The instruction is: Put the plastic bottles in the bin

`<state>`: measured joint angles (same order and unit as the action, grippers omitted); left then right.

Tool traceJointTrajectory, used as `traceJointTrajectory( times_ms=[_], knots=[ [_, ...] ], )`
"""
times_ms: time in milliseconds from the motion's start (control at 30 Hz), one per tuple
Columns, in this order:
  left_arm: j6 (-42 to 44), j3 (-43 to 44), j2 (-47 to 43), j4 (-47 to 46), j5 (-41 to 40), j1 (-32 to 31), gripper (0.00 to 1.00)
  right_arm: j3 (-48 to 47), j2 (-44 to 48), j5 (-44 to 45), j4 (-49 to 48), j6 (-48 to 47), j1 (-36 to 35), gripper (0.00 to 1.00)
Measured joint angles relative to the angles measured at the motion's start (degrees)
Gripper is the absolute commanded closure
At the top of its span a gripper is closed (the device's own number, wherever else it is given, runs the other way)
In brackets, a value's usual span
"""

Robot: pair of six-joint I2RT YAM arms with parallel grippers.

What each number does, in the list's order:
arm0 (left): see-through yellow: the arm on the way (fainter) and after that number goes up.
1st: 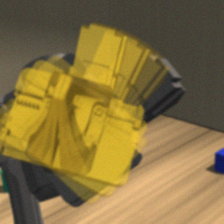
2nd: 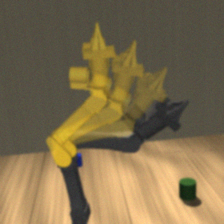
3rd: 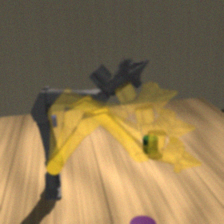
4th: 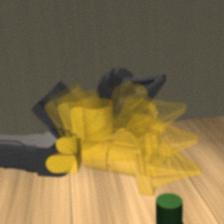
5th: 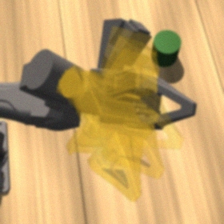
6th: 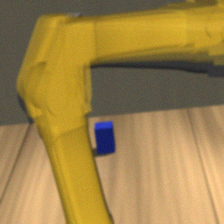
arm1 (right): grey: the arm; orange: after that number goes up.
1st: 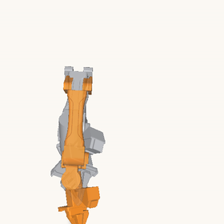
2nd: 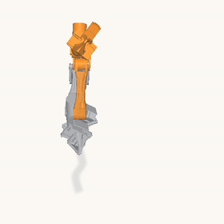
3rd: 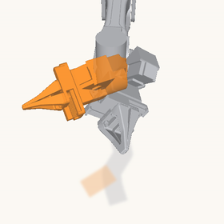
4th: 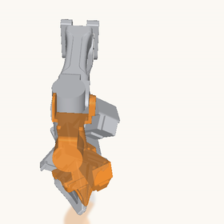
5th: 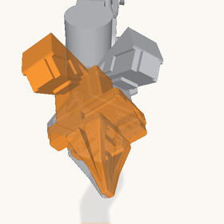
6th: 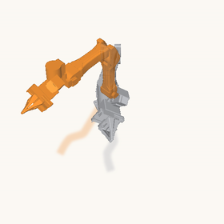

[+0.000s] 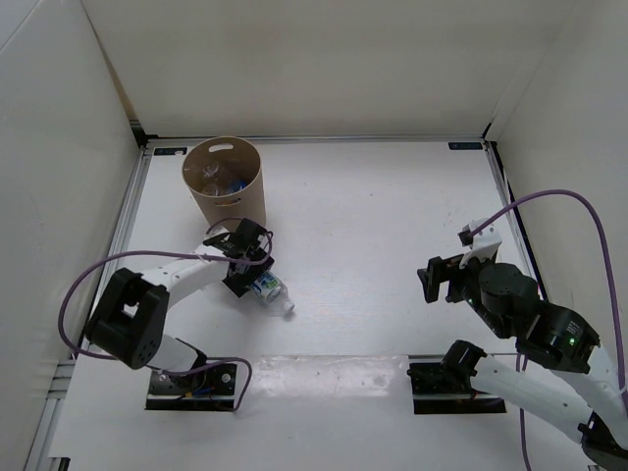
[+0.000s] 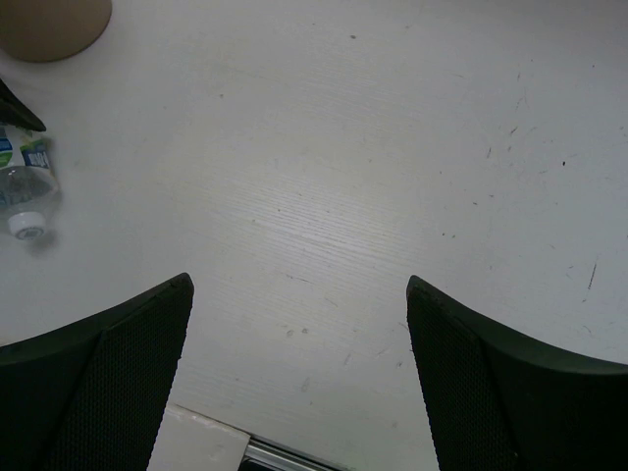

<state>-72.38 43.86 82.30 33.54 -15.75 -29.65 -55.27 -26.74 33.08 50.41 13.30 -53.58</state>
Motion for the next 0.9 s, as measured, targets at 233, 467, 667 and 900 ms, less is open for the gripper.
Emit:
traceJointTrajectory(
  times_ms=[233, 467, 667, 900],
  knots=[
    [-0.1, -2.0, -1.4, -1.9, 5.0, -0.1, 0.59, 0.0, 0.0, 0.0, 0.0, 0.0, -0.1, 0.10],
    [4.8, 12.1, -15.5, 13.3, -5.7, -8.0, 0.59, 0.0, 0.0, 0.0, 0.0, 0.0, 0.0, 0.10],
    [24.9, 39.2, -19.3, 12.5, -20.9, -9.6, 0.59, 0.0, 0.0, 0.0, 0.0, 0.0, 0.2, 0.10],
    [51.3, 57.2, -10.4, -1.2, -32.5, 0.7, 0.65, 0.0, 0.0, 0.0, 0.0, 0.0, 0.3, 0.10]
  ],
)
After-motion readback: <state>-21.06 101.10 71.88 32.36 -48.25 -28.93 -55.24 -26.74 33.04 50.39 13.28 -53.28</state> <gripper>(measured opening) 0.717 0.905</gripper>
